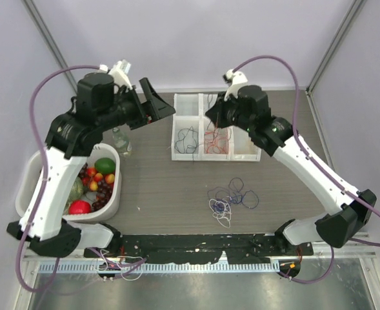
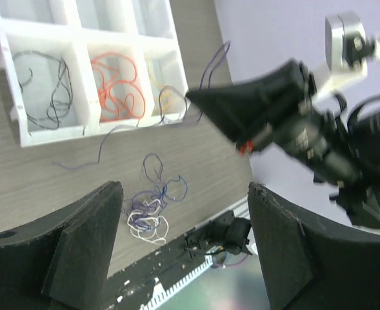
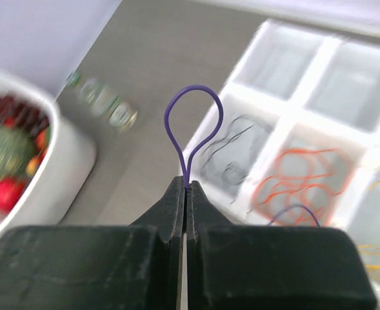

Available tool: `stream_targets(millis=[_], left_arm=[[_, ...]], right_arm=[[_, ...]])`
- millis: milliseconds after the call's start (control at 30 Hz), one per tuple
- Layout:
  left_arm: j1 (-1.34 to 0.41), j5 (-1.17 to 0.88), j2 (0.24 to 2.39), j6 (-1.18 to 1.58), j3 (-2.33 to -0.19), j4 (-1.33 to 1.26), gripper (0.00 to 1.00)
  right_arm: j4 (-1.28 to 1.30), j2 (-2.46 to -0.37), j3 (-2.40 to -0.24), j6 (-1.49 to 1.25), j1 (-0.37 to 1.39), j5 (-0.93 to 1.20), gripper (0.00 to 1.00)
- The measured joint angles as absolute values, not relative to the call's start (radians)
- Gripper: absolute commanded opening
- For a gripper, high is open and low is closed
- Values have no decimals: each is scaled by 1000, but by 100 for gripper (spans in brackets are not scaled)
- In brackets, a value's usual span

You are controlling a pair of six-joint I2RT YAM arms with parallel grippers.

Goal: Untangle the cables

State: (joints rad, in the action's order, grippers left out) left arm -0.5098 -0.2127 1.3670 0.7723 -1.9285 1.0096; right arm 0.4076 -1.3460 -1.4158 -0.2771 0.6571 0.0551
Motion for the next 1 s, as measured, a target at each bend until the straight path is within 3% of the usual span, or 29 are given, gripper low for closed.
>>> stream_targets(millis=[233, 567, 1000], left_arm=[[-509, -164, 1198, 733, -1773, 916, 83], [-508, -205, 1234, 633, -1684, 908, 84], [-508, -228, 1243, 533, -1663, 913, 85]], right_arm=[[391, -1465, -1609, -290, 447, -55, 1], [295, -1722, -1890, -179, 304, -227, 1], [213, -2030, -1921, -164, 269, -232, 1]])
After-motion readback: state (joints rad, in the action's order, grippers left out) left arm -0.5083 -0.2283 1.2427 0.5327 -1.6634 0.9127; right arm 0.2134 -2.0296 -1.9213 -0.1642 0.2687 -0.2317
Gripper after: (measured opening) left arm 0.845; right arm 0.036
